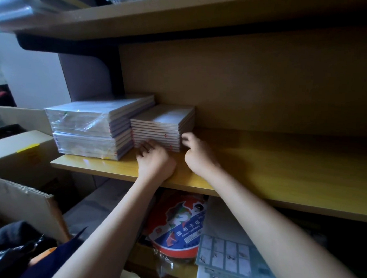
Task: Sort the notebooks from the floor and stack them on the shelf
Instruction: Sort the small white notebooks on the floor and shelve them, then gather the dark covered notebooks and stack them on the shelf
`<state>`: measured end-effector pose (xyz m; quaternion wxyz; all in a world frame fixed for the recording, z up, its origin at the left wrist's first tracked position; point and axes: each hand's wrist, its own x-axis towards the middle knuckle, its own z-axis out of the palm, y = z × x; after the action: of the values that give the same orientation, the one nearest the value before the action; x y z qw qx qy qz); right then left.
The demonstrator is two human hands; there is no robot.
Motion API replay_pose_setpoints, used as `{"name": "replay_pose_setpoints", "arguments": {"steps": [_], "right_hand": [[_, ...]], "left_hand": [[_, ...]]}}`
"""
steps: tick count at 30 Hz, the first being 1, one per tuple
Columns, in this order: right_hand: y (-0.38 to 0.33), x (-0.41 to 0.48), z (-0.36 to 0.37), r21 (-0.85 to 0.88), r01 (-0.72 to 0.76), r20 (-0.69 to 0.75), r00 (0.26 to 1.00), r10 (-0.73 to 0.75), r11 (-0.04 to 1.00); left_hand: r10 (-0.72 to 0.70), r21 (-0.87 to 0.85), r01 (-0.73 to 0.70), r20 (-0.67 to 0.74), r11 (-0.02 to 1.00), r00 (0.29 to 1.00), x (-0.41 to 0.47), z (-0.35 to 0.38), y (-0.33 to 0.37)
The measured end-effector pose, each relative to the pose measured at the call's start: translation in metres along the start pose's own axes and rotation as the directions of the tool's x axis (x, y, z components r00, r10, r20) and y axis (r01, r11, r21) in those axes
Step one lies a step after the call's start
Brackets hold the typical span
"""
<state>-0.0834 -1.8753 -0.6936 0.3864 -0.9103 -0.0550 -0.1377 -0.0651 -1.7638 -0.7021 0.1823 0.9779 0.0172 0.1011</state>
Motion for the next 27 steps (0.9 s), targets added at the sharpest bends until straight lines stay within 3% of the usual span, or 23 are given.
{"name": "replay_pose_setpoints", "arguments": {"steps": [2, 7, 10, 15, 17, 20, 23, 25, 27], "right_hand": [[0.0, 0.001, -0.001, 0.054, 0.028, -0.06, 0.998, -0.025, 0.998], [0.0, 0.004, 0.005, 0.016, 0.119, 0.17, 0.978, -0.12, 0.993], [0.002, 0.008, 0.004, 0.135, 0.088, 0.222, 0.968, -0.117, 0.987], [0.003, 0.013, 0.001, 0.011, 0.094, 0.244, 0.965, -0.094, 0.996], [0.0, 0.009, -0.005, 0.074, 0.085, 0.244, 0.964, -0.1, 0.994], [-0.01, -0.012, -0.027, 0.231, 0.119, 0.116, 0.982, -0.149, 0.966], [-0.007, -0.055, -0.059, 0.257, 0.274, -0.124, 0.96, -0.249, 0.927], [0.003, -0.099, -0.083, 0.213, 0.329, -0.202, 0.936, -0.287, 0.92], [0.018, -0.147, -0.103, 0.141, 0.35, -0.247, 0.918, -0.309, 0.926]], "left_hand": [[0.055, -0.032, -0.057, -0.052, 0.998, 0.997, -0.002, 0.001, 0.001], [0.26, -0.066, -0.262, -0.038, 0.963, 0.965, 0.0, 0.001, 0.0], [0.28, -0.062, -0.281, -0.023, 0.958, 0.96, 0.007, 0.002, -0.002], [0.28, -0.061, -0.279, 0.012, 0.958, 0.96, 0.008, 0.002, -0.002], [0.283, -0.062, -0.281, 0.017, 0.958, 0.959, 0.005, -0.001, -0.003], [0.195, -0.056, -0.193, 0.048, 0.98, 0.98, -0.007, -0.005, 0.001], [0.127, 0.045, -0.135, 0.152, 0.99, 0.98, -0.04, -0.012, 0.021], [0.289, 0.151, -0.303, 0.105, 0.941, 0.951, -0.071, -0.018, 0.041], [0.471, 0.214, -0.455, -0.029, 0.864, 0.882, -0.109, -0.026, 0.057]]}}
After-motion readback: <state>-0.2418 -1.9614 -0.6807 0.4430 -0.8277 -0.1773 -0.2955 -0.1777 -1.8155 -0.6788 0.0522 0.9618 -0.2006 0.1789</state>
